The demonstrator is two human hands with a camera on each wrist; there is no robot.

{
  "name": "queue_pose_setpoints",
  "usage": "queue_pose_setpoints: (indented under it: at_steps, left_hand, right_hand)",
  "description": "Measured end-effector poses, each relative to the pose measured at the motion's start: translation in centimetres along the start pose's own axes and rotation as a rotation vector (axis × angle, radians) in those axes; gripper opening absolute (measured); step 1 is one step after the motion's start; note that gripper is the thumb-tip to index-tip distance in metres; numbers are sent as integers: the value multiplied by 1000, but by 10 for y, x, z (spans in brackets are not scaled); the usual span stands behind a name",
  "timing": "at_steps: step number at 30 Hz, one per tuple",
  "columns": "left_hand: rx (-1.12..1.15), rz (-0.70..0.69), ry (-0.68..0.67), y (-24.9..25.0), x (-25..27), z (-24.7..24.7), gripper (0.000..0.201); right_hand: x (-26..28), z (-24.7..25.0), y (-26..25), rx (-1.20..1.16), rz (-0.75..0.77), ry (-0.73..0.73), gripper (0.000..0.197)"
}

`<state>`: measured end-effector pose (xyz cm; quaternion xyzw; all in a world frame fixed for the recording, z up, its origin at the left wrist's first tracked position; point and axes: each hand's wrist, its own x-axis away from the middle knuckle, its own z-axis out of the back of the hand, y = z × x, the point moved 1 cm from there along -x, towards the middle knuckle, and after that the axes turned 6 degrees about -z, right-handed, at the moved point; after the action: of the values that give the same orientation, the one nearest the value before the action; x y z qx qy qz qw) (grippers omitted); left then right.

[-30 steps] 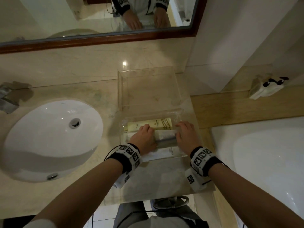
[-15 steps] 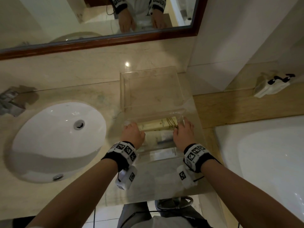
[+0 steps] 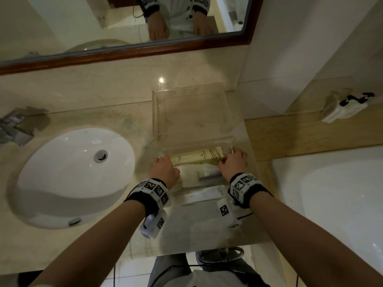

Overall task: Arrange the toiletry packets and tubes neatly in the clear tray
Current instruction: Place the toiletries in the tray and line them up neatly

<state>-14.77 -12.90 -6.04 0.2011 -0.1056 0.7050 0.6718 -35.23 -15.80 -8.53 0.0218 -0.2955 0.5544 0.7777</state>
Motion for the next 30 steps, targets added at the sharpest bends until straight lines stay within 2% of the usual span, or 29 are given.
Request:
queue_pose_setpoints:
  at_steps: [5, 10, 12, 15, 19, 21, 24, 27, 28, 30]
  left_hand:
    - [3, -17, 20, 1, -1, -4, 34]
    - [-26, -45, 20, -3, -3, -6, 34]
    - [-33, -48, 24, -4, -2, -7, 36]
    - [-40, -65, 83, -2, 1, -7, 46]
    - [-36, -299, 208, 5, 11, -9, 47]
    - [-99, -386, 161, 9, 13, -10, 47]
    - [-164, -412, 91, 12, 13, -11, 52]
    - [-157, -397, 63, 12, 13, -11, 54]
    - [-138, -386, 63, 11, 13, -11, 54]
    - [-114, -367, 89, 7, 13, -8, 51]
  right_hand:
    - [0, 2, -9, 58, -29, -26, 51]
    - [-1, 3, -11, 62, -12, 9, 52]
    - [-2, 3, -7, 49, 14, 50, 49]
    - [-5, 0, -1, -5, 48, 88, 33]
    - [-4, 1, 3, -82, 63, 98, 25]
    - [1, 4, 4, -124, 68, 103, 24]
    - [9, 3, 5, -161, 104, 123, 35]
    - [20, -1, 3, -106, 169, 170, 47]
    - [23, -3, 1, -63, 227, 180, 47]
    - [29, -6, -5, 53, 445, 171, 36]
